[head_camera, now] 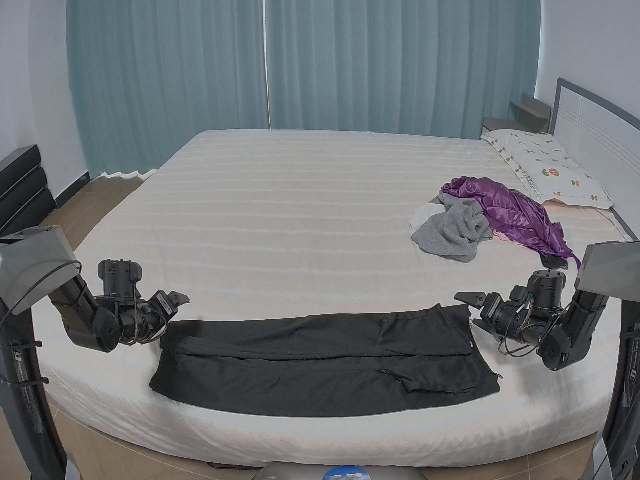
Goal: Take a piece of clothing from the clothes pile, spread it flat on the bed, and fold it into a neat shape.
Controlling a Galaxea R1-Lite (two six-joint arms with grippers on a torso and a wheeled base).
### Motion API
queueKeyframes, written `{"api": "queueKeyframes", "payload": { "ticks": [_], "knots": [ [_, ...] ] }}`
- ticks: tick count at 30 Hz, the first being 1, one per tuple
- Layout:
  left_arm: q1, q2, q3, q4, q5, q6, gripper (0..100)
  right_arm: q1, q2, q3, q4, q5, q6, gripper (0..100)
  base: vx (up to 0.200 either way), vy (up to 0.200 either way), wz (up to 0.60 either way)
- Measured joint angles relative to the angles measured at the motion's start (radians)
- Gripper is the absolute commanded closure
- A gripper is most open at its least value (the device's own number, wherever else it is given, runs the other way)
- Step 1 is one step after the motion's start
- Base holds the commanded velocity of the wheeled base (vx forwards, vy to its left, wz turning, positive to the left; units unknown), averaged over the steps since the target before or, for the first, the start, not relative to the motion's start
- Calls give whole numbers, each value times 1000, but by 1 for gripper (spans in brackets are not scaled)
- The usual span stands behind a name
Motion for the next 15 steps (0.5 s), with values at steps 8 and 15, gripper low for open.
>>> {"api": "queueKeyframes", "payload": {
  "ticks": [8,15],
  "knots": [
    [-17,73,-85,30,3,14,100,-47,58,-32,1,50,26,0,0,0,0],
    [-8,101,-99,24,17,6,100,-50,76,-35,-1,48,27,0,0,0,0]
  ]
}}
